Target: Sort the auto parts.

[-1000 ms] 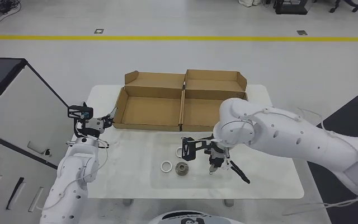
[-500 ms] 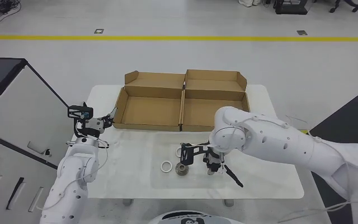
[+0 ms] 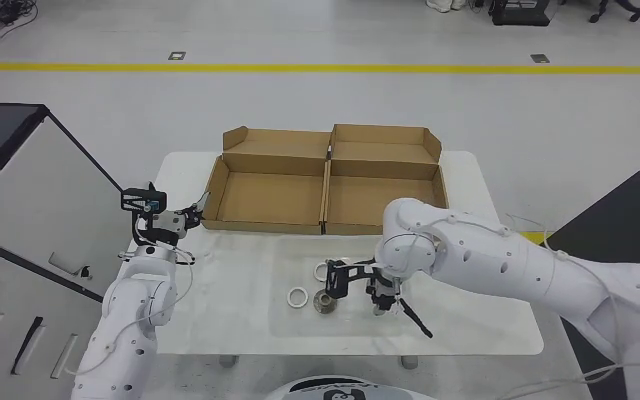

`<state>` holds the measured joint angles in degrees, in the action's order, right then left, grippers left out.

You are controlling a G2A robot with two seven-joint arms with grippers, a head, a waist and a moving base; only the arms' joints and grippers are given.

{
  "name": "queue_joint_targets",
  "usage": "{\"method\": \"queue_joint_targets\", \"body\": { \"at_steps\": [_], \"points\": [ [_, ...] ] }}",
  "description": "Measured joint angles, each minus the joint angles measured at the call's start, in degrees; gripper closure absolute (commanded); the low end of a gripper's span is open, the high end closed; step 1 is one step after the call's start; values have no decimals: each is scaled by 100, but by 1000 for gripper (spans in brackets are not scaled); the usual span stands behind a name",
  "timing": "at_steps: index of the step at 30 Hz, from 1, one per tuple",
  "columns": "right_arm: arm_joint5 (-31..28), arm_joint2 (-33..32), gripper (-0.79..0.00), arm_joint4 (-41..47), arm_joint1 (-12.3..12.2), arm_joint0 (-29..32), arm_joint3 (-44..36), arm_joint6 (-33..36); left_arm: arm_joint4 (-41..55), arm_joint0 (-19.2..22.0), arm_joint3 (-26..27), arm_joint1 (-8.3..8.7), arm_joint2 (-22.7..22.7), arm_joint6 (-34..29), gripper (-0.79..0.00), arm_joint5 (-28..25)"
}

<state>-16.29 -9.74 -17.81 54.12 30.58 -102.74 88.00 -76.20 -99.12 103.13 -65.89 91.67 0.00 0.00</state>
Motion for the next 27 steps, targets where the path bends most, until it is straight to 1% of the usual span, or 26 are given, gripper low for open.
{"method": "queue_joint_targets", "body": {
  "at_steps": [6,10,27],
  "points": [
    [0,0,-302,-41,9,75,19,0,0,0,0,0,0,0,-785,0],
    [0,0,-249,-39,29,118,51,0,0,0,0,0,0,0,-785,0],
    [0,0,-231,-152,98,300,225,0,0,0,0,0,0,0,-785,0]
  ]
}}
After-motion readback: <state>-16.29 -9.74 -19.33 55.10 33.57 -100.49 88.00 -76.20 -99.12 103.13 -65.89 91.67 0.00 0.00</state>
